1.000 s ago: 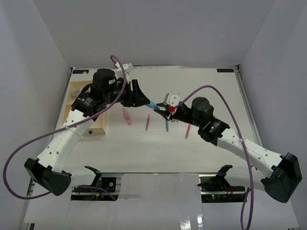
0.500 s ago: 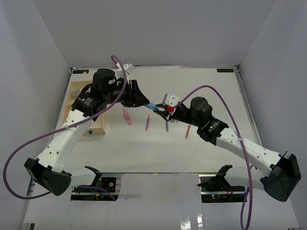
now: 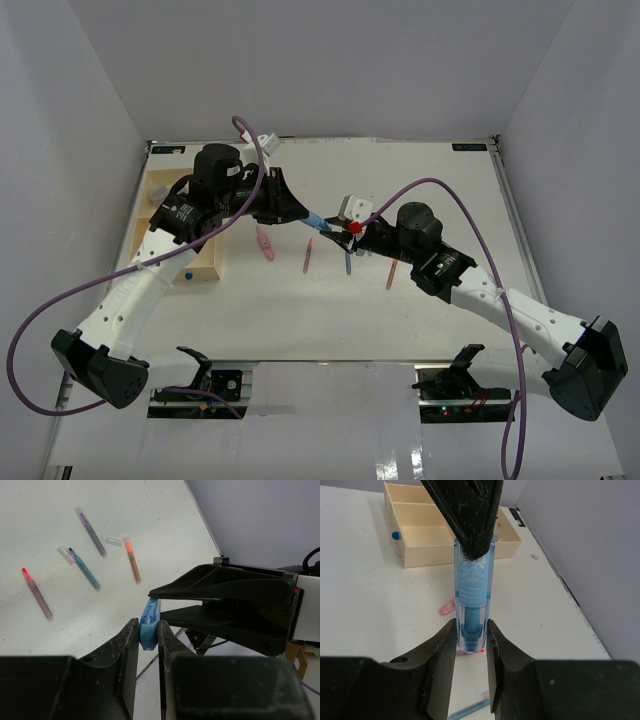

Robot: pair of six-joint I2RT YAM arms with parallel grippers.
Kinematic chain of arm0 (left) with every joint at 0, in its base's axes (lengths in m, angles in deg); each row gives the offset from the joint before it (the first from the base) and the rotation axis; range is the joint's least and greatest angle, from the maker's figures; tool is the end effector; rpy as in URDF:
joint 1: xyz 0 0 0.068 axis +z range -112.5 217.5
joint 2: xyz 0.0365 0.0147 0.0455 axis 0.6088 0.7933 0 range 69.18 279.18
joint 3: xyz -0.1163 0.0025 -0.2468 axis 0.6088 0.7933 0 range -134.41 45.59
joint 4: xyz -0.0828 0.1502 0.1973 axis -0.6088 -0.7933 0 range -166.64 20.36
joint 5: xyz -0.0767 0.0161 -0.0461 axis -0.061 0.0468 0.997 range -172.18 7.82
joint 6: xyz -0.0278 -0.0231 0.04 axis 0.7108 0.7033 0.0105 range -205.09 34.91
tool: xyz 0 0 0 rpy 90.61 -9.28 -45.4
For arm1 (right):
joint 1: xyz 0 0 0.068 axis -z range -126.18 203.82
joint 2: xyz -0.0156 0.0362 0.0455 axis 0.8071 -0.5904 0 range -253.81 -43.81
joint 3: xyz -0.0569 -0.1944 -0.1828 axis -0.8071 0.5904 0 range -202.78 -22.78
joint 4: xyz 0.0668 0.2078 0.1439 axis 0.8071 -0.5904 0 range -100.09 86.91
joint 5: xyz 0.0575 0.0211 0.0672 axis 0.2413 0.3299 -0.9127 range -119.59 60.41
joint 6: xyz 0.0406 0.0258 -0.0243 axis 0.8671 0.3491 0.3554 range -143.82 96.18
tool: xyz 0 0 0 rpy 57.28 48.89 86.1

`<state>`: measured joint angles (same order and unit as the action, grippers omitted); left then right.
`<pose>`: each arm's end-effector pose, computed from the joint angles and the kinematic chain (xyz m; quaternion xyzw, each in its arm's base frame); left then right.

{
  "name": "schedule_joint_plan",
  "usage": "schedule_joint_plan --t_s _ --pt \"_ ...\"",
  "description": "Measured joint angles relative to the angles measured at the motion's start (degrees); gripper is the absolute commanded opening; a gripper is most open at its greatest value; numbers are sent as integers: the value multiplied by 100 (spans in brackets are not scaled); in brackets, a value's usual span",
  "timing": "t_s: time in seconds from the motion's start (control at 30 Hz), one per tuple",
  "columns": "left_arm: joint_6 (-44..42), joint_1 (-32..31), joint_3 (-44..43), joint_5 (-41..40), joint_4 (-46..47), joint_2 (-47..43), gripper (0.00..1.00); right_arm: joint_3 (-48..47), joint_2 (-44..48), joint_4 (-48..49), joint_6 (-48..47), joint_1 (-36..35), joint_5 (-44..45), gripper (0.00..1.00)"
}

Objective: Sort the stationery into containers
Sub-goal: Close the pen cap on the pen.

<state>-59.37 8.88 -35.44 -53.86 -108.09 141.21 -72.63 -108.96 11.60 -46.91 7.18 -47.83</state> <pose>0.2226 -0.1408 0.4105 0.1445 0.8340 -0.4112 0.3384 0.1766 0.2031 0.3451 -0.4927 0.5121 0.2520 0.6569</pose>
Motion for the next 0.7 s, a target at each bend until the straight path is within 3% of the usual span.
schedule_joint_plan --t_s 0.7 --pt "201 72 319 256 321 7 19 -264 -26 -601 -66 15 2 8"
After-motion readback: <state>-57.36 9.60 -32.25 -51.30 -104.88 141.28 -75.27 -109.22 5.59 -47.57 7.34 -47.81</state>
